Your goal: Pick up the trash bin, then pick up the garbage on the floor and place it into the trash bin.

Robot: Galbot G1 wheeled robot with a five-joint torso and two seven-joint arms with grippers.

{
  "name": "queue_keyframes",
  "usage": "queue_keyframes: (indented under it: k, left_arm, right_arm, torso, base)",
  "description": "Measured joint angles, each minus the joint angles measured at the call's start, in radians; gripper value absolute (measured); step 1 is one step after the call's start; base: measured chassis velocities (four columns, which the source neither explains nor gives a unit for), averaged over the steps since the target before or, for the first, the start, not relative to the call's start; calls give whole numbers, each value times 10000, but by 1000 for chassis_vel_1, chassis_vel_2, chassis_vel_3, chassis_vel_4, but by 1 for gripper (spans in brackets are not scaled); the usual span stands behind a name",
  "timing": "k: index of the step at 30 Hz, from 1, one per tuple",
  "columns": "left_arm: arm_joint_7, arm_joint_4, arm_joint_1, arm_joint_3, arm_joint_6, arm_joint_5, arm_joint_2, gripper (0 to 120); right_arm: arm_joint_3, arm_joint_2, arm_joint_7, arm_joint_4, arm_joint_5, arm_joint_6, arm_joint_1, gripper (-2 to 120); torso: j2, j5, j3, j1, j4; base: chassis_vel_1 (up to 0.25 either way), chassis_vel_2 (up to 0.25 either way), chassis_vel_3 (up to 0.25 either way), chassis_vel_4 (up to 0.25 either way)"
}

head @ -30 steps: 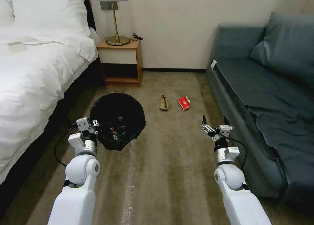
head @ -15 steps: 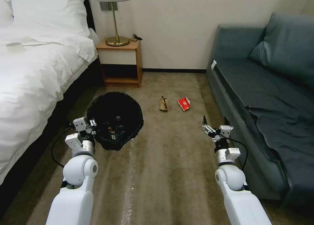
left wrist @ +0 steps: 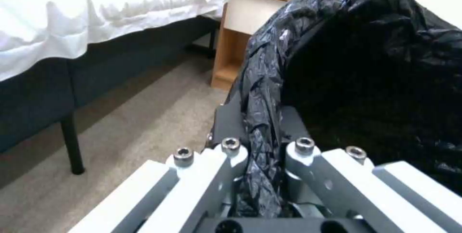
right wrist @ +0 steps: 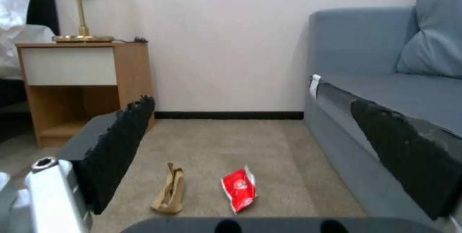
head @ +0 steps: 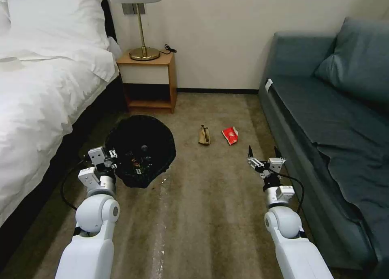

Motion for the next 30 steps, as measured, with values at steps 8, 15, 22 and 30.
queue_keyframes:
  k: [8,15,22,30]
  left_arm:
    - [0,-44,28,6,-2,9,0,4]
    - [6,-71,81,-8,-11,16,10,4]
    - [17,-76,91,-60,-24,8,51,4]
    - [36,-71,94,-69,-38,-5,40,4]
  right_arm:
    - [76,2,-38,62,18,19,-11,100]
    - [99,31,-49,100,16,32,-49,100]
    - [73,66,-88,58,-66,84,-153,100]
    - [47,90,-129,-46,-125,135,-190,100]
  torso:
    - [0,0,0,0,0]
    - [0,0,0,1,0]
    - [0,1,0,0,0]
    - [0,0,0,1,0]
  base:
    - [-96,94,99,-95]
    - [-123,121,118,-122]
    - [-102,116,114,-110]
    - [-121,117,110,-129]
